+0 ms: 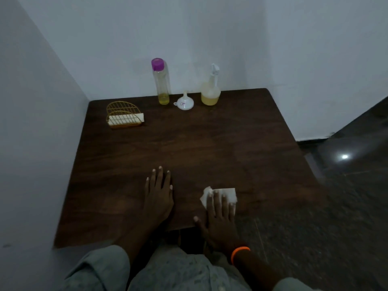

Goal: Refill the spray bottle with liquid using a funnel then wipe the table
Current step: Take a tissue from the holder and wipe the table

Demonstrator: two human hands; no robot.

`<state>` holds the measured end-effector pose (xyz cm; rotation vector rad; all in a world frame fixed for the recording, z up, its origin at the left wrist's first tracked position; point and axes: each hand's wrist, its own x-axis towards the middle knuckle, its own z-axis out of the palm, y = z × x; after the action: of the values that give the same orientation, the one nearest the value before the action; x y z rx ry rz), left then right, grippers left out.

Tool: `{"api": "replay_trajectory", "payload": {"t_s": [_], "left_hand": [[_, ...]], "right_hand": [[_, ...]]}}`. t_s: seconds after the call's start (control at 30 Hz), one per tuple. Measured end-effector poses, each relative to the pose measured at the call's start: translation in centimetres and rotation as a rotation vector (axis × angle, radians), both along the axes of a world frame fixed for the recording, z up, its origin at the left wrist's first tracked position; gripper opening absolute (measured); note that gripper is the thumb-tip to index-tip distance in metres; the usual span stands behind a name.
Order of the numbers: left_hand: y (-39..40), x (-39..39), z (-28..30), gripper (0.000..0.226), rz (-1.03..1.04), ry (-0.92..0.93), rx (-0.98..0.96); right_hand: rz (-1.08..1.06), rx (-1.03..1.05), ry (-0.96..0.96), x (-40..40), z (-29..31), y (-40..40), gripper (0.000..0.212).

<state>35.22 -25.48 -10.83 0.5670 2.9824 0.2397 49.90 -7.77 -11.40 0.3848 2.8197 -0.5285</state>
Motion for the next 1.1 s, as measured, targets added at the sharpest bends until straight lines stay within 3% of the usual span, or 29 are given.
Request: {"api": "replay_trajectory", "payload": {"t_s": [0.23, 0.43, 0.57, 0.83, 1.0, 1.1], "left_hand": [[-2.7, 1.3, 0.3, 0.059, 0.048, -0.042, -0.053], [-3.3, 1.9, -0.1, 0.06, 0.043, -0.036, -0.079], [-2.2, 2.0, -0.3, 0.058, 0.011, -0.03, -0.047], [0.8, 2.7, -0.3, 0.058, -0.052, -0.038, -0.034], [1.6, 4.2, 0.4, 0.055, -0.213, -0.028, 0.013], [1.6, 5.7, 0.7, 0.049, -0.406, -0.031, 0.111]], "right_hand": [[0.395, -0.054, 0.052, -1.7, -1.2, -7.4, 0.088], [0.751, 0.029, 0.12, -1.5, -1.5, -4.0, 0.078], [0.674, 0.078, 0.115, -0.4, -1.2, 0.3, 0.072], [0.192, -0.001, 0.0, 3.9, -0.7, 2.0, 0.076], [0.169, -0.02, -0.039, 4.1, 0.2, -0.9, 0.083], [0.156, -0.049, -0.009, 3.8, 1.0, -0.3, 0.073]]}}
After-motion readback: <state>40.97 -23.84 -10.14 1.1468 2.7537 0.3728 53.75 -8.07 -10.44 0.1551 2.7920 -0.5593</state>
